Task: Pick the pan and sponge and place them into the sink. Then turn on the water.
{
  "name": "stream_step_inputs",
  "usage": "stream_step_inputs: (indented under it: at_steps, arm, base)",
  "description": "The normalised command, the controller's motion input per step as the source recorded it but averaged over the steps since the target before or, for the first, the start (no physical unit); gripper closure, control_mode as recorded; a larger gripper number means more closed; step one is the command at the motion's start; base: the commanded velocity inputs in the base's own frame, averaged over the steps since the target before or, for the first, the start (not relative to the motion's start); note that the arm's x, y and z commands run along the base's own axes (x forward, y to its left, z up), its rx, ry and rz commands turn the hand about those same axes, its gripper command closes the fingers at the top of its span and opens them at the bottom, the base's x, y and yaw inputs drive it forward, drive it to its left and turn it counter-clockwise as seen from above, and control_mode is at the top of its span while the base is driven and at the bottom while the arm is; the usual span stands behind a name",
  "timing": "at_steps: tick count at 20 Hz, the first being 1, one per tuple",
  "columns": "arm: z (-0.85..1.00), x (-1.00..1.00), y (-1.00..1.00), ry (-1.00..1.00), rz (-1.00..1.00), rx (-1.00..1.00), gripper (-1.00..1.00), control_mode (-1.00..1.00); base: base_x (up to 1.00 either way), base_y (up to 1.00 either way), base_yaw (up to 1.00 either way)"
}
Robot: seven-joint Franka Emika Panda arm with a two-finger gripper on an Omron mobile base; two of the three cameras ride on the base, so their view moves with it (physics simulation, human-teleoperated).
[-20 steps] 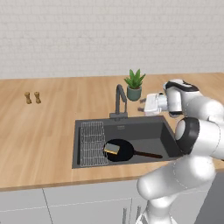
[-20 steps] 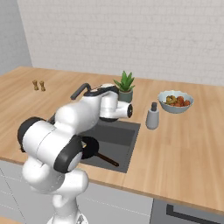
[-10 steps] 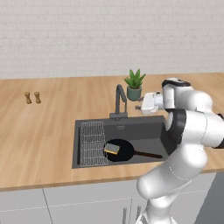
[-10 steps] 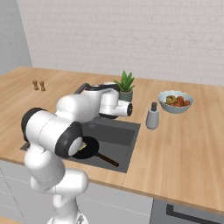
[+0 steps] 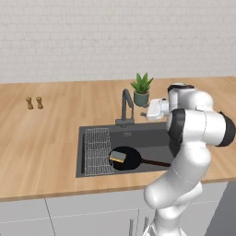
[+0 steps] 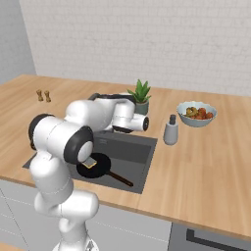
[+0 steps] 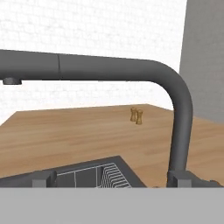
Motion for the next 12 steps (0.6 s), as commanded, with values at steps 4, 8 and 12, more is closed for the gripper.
stream_step_inputs:
  at_steps: [4,8,12]
  arm:
    - [-0.23,0.09,0.00,0.00,0.00,0.00,-1.00,-1.00]
    - [-0.16,0.24,0.00,0.00,0.00,0.02,-1.00,-1.00]
    - [-0.16,0.12,0.00,0.00,0.00,0.04,-1.00,-1.00]
  base:
    - [0.00,0.00,0.00]
    - [0.00,0.00,0.00]
    - [0.00,0.00,0.00]
